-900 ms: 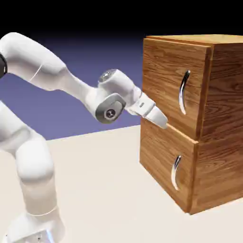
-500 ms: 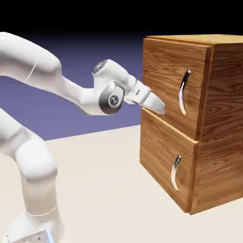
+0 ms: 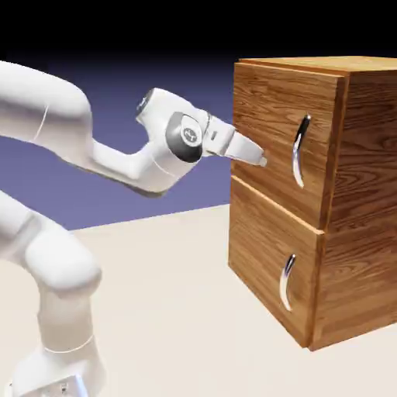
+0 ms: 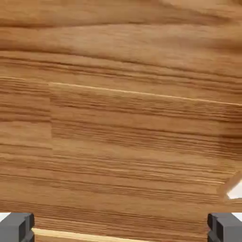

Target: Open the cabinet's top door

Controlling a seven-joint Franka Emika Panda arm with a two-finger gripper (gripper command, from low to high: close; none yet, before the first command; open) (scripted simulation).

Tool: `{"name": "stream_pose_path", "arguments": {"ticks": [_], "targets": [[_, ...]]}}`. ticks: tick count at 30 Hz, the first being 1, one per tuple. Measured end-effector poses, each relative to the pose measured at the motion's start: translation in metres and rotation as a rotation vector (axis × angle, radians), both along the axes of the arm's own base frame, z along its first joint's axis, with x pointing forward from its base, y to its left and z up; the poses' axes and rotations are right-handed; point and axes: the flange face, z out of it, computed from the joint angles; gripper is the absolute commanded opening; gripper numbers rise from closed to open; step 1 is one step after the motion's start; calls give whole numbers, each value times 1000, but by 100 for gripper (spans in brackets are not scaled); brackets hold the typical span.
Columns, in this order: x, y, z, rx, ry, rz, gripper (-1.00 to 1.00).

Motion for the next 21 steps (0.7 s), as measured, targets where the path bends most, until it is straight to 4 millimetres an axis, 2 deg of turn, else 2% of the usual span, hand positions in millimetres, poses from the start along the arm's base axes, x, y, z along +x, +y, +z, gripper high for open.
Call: {"name": "stream_pose_path", "arguments": {"ticks": [10, 21], "targets": [[-9, -16, 6, 9, -131, -9, 100], [-10, -46, 0, 43, -283, -12, 100]]}}
